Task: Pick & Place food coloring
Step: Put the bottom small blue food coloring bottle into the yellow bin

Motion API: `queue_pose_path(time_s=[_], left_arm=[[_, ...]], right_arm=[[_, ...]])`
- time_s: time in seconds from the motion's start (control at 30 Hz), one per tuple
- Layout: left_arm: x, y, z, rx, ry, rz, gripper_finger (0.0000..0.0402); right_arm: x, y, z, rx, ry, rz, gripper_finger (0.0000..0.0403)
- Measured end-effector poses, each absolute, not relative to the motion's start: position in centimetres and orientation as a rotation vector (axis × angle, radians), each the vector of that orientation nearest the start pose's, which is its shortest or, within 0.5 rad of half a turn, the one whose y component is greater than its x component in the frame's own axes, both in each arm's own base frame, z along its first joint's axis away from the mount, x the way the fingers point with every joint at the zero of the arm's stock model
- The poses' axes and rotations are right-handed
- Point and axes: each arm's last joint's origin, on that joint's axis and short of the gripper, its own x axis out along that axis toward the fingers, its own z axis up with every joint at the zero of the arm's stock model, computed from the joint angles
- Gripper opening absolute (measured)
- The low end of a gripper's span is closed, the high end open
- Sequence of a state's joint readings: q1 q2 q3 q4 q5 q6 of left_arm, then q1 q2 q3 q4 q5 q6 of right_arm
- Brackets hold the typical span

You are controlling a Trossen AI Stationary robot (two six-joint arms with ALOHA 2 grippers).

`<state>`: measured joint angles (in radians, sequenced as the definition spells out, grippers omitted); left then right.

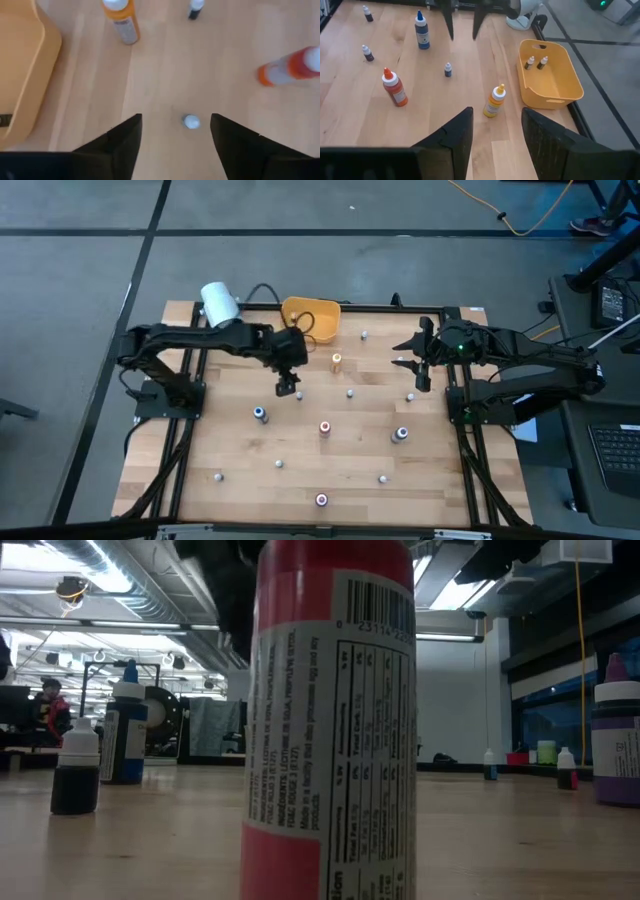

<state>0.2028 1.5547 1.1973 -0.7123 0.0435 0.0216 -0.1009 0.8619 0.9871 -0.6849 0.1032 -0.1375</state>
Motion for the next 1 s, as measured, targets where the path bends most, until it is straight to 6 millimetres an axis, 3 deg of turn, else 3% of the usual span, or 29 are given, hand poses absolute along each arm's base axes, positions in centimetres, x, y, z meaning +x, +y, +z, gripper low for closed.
queue_pose_path(time_s=[0.3,0.63,1.0], left_arm=[[32.5,6.1,21.3,-0.089,1.192,0.087,0.0260],[33.2,4.6,19.9,-0.064,1.230,-0.008,0.0262],[32.4,4.0,17.2,-0.053,1.257,-0.017,0.0259]], right_arm=[[16.4,-2.0,34.3,-0.132,0.573,-0.161,0.0169],[16.4,-2.0,34.3,-0.132,0.574,-0.160,0.0169],[16.4,-2.0,34.3,-0.110,0.572,-0.167,0.0169]])
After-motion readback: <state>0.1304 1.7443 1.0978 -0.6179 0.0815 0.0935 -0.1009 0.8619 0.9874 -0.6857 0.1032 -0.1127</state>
